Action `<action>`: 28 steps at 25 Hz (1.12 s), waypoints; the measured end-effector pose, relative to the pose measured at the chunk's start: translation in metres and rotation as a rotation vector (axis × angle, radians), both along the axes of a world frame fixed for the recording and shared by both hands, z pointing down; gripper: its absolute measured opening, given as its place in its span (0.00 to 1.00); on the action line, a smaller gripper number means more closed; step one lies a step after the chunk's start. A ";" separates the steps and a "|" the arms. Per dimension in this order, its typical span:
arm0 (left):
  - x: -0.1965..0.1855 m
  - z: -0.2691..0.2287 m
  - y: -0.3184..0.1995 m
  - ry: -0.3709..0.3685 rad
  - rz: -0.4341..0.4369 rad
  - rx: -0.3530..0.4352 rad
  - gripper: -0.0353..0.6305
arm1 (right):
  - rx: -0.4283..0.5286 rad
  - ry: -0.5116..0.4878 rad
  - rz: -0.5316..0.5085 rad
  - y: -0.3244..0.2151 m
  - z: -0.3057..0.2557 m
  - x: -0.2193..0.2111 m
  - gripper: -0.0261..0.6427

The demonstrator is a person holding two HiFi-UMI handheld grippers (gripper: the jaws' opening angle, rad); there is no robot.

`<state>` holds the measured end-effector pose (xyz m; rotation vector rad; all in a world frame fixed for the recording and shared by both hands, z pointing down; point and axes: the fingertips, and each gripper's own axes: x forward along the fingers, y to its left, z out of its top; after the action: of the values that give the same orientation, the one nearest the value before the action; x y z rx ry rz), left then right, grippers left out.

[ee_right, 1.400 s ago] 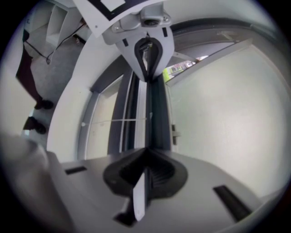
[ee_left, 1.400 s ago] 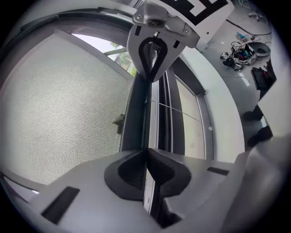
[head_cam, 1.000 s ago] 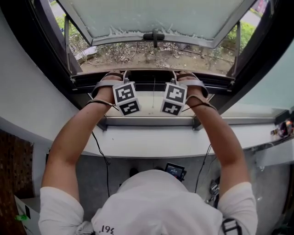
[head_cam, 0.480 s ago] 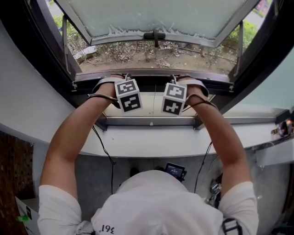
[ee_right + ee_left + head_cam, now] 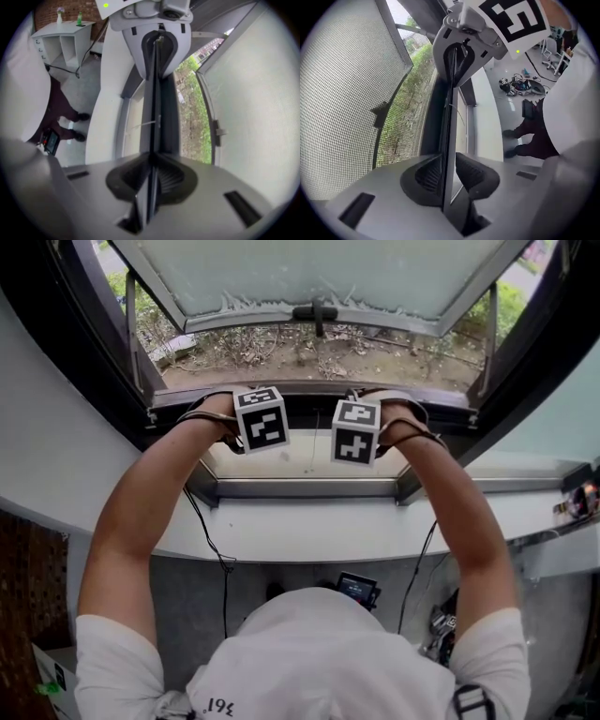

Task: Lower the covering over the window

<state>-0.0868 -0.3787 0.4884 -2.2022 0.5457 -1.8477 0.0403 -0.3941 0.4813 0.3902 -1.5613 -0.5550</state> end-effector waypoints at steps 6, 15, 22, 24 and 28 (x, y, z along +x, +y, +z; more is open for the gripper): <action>0.000 0.000 0.000 0.026 0.010 0.037 0.21 | -0.096 0.004 -0.012 0.014 0.007 0.002 0.33; 0.000 0.003 0.001 0.040 0.025 0.100 0.23 | -0.011 -0.008 0.003 0.010 0.008 0.001 0.29; 0.000 0.007 -0.002 0.044 0.020 0.140 0.26 | 0.021 0.003 0.008 0.007 0.012 0.002 0.28; 0.000 0.006 -0.005 0.037 0.017 0.172 0.21 | 0.025 0.004 0.016 0.007 0.013 0.001 0.28; 0.000 0.007 -0.007 0.038 0.019 0.206 0.21 | 0.045 0.002 0.033 0.006 0.015 0.002 0.28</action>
<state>-0.0866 -0.3855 0.4957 -2.1029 0.6864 -1.6620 0.0421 -0.3882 0.4960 0.4488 -1.5401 -0.5657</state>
